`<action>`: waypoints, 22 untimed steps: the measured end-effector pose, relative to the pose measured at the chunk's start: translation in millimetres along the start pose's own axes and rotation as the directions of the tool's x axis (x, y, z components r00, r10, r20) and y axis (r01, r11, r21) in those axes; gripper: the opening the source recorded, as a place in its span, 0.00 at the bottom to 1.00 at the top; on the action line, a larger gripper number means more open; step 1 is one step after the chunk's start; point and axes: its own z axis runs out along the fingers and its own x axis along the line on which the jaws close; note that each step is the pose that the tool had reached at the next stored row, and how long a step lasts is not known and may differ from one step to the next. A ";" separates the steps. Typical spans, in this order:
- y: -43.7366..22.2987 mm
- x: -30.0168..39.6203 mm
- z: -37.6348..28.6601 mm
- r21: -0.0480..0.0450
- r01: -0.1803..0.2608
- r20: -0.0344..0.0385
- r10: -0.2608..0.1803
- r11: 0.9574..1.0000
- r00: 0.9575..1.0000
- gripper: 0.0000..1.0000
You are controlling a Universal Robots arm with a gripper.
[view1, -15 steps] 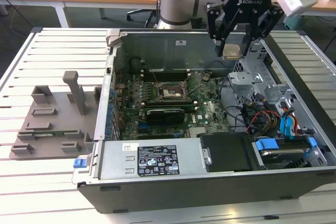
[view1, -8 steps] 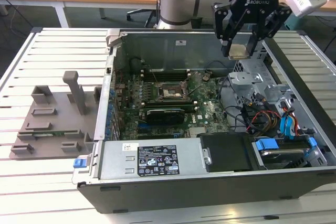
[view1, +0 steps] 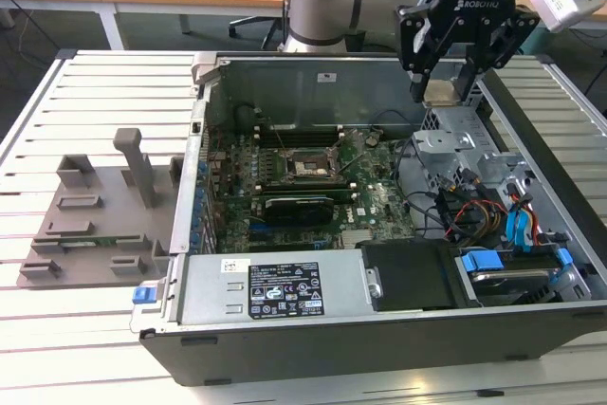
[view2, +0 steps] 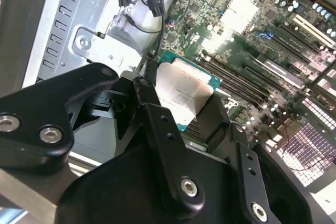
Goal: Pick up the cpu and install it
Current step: 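Pick up the cpu and move it towards the insertion slot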
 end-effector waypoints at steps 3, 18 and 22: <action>-0.1 -4.3 0.2 0.000 0.000 0.000 0.000 1.000 1.000 0.55; 0.1 -7.7 4.9 0.000 0.000 -0.001 0.000 1.000 1.000 0.55; 0.3 3.0 6.1 0.000 0.000 -0.001 0.000 1.000 1.000 0.55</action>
